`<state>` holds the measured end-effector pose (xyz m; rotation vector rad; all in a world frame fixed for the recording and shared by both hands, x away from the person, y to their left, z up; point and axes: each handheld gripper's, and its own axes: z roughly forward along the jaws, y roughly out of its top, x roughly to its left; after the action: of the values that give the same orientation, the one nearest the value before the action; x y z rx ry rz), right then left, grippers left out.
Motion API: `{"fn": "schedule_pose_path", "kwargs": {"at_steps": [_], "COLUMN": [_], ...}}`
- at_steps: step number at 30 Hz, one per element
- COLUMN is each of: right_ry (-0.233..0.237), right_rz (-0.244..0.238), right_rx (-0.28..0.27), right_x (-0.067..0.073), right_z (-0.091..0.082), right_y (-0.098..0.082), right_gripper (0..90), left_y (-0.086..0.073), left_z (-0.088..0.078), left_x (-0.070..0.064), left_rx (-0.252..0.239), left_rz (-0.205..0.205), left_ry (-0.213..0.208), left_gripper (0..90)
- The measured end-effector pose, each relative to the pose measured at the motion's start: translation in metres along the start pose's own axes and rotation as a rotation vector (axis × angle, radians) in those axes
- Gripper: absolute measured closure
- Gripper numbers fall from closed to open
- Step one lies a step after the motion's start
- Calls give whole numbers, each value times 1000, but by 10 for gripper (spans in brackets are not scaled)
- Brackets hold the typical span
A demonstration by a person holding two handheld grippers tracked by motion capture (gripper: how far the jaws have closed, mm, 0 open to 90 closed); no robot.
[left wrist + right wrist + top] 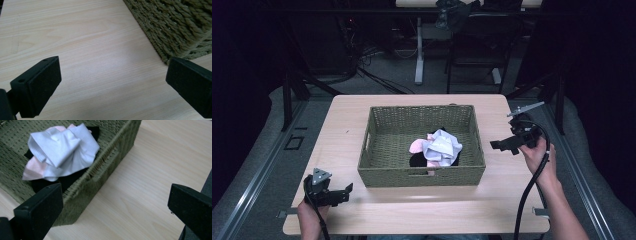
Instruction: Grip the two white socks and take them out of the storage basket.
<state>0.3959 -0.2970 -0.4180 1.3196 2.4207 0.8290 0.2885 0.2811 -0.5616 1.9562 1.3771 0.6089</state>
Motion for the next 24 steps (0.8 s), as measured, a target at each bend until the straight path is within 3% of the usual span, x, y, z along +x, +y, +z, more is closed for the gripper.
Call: {"fn": "schedule_pose_path", "kwargs": {"at_steps": [5, 9, 19, 24], "right_ry": [18, 38, 76, 88], "right_rz": [-36, -63, -158, -170], "right_rx": [1, -2, 29, 48], "right_x": [10, 18, 50, 60], "right_z": [-3, 1, 23, 35], "right_y": [21, 39, 70, 77], "right_gripper": [0, 0, 0, 0], "left_y": [-1, -3, -3, -3], "left_z": [2, 2, 1, 1], "left_x": [3, 7, 10, 9], "left_rx": [6, 16, 12, 11], "left_rz": [-1, -29, -34, -34], "left_ry": [4, -2, 6, 3], "left_gripper": [1, 1, 1, 2]}}
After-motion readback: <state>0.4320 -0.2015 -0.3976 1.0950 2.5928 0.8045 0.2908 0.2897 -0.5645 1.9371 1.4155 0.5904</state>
